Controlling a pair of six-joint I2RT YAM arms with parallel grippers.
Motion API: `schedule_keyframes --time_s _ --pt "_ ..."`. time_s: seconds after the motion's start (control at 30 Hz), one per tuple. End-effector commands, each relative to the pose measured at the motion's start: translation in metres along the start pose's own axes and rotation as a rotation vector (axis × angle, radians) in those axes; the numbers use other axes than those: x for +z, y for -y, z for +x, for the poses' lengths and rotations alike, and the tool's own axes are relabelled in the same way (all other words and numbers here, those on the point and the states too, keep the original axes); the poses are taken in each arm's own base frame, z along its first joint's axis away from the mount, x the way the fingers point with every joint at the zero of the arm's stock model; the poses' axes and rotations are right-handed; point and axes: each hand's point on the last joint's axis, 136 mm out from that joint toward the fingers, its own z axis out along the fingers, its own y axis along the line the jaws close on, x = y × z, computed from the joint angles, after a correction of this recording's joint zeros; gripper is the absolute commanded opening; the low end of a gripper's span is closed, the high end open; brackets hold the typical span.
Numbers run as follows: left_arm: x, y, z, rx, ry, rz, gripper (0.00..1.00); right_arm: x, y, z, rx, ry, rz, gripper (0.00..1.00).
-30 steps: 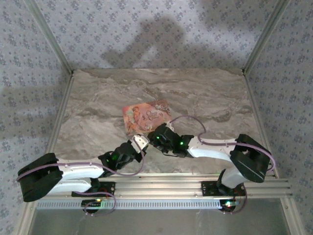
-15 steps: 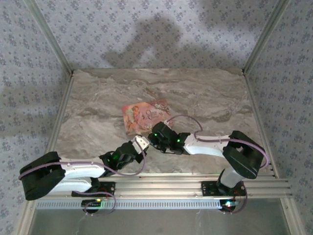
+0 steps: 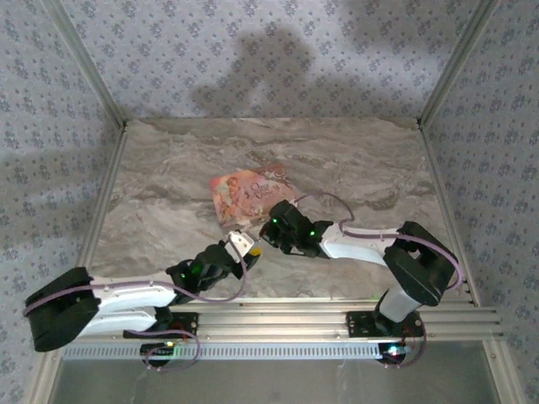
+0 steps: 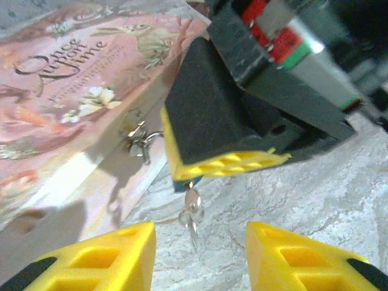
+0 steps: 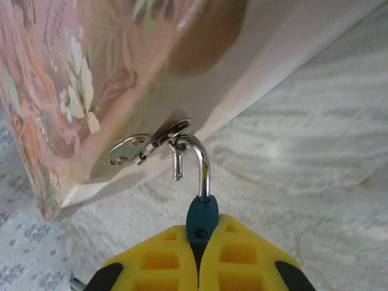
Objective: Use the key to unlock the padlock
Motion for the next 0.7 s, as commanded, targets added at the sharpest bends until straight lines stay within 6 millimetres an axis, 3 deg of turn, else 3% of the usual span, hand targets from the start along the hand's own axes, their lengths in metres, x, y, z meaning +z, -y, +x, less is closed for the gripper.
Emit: schedule_keyframes --time_s 0.0,0.3,0.5,0.67 --pt "-0.010 -0.009 -0.013 -0.082 0.016 -0.015 0.45 -0.012 0.007 -0.020 -0.031 0.060 0.017 0.00" --pt "-0.033 -0.042 -0.001 -0.254 -0.025 -0.097 0.47 -0.007 0.018 -0.035 -0.019 0.120 0.022 0.00" --pt "-0.040 -0.042 0.003 -0.277 -0.069 -0.079 0.47 -0.007 0.032 -0.047 0.022 0.194 0.039 0.00" --pt "-0.042 -0.041 0.002 -0.331 -0.033 -0.066 0.47 -0.012 0.020 -0.054 0.029 0.285 0.000 0.00"
